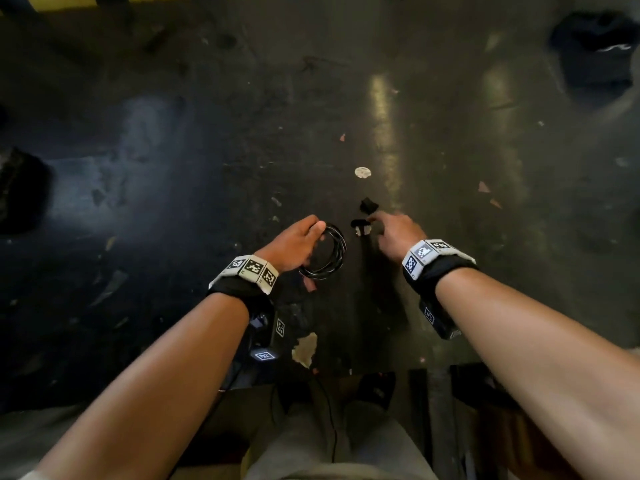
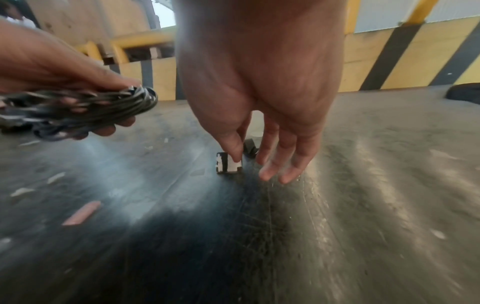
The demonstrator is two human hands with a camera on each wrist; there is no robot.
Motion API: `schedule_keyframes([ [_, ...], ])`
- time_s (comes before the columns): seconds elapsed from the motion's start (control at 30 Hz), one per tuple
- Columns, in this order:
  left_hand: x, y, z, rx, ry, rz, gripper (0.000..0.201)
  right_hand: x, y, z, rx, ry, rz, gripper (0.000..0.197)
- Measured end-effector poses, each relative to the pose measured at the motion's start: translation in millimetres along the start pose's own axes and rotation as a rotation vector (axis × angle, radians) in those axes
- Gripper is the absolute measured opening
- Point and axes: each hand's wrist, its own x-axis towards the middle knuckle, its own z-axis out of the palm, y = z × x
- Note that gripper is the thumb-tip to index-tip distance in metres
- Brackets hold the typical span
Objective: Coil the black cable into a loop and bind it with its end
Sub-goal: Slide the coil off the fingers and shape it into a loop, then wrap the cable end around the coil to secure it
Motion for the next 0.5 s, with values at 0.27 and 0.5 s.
schedule_keyframes([
  [0.27,-5,3,-3,0.056,-0.019,-0.001,0.027,14,3,9,-0.086,-0.016,-0.029,0.021],
  [0.5,-9,0,-11,0.131,-0.091,0.021,0.028,-14,-10,-27,0.268,-0.24,-0.207,0.009],
])
